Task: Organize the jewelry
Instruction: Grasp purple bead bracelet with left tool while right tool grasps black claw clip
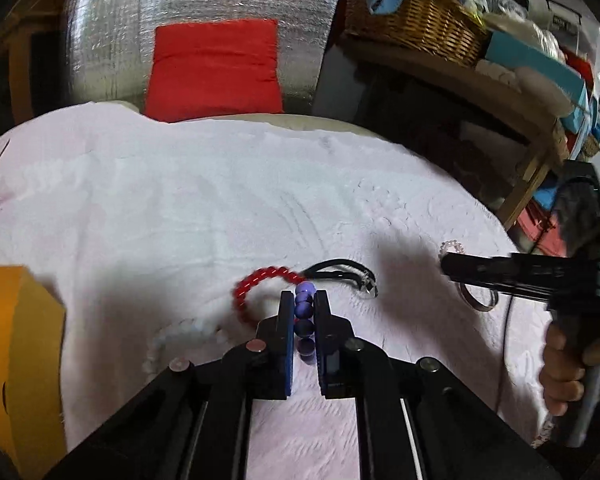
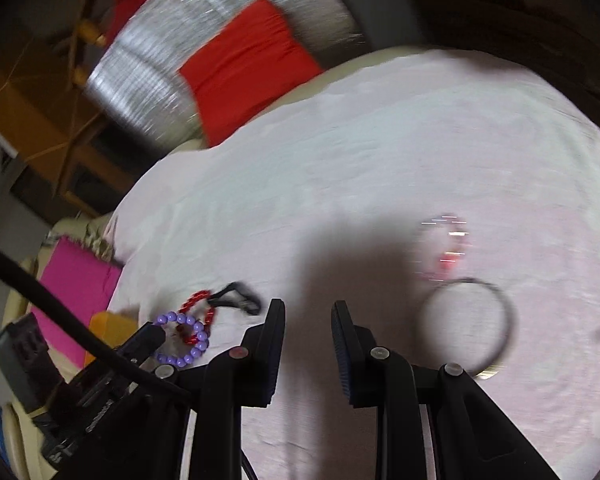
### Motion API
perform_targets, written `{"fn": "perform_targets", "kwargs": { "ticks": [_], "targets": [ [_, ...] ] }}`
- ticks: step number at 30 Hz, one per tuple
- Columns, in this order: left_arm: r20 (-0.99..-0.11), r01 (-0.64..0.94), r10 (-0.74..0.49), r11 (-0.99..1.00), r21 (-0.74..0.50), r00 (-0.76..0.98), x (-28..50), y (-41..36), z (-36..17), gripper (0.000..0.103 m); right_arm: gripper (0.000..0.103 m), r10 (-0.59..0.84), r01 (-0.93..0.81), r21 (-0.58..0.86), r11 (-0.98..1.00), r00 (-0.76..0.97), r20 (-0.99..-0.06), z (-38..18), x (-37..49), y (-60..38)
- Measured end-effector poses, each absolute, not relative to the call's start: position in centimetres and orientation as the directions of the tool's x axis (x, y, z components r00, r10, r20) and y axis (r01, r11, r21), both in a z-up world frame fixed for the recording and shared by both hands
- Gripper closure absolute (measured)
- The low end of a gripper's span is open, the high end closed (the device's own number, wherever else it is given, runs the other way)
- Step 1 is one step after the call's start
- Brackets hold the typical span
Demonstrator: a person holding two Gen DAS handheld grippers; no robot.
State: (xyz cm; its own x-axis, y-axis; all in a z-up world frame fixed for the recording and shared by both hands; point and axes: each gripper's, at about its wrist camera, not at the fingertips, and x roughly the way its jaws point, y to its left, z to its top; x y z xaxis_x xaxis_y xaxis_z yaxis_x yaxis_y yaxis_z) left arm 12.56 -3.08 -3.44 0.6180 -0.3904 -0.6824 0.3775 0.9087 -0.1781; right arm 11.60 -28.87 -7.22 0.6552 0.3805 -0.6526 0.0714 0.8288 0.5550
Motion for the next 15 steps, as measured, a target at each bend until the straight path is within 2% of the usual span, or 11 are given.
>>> {"fn": "perform_targets", "kwargs": {
  "ticks": [3, 5, 6, 15],
  "targets": [
    [-0.677, 0.367, -0.387, 0.912, -0.182, 0.626, 11.9, -1.3, -3.0, 0.093, 0.074, 0.396, 0.033, 0.548, 0.836, 0.655, -0.643, -7.0, 12.4, -26.7],
    [-0.676, 0.361, -0.386, 0.914, -0.186, 0.628, 11.6, -0.5, -2.8, 0.093, 0.061, 0.396, -0.001, 0.525, 0.851, 0.657, -0.642, -6.9, 13.0, -24.9],
    [-0.675, 0.358, -0.382, 0.916, -0.184, 0.631, 11.3, 0.0, -2.7, 0.093, 0.051, 0.390, -0.010, 0.510, 0.860, 0.658, -0.644, -7.0, 13.1, -24.3],
    [-0.668, 0.329, -0.363, 0.926, -0.183, 0.650, 10.6, 2.8, -2.0, 0.093, 0.050, 0.209, -0.056, 0.230, 0.972, 0.658, -0.724, -8.9, 15.0, -18.7]
  ]
}}
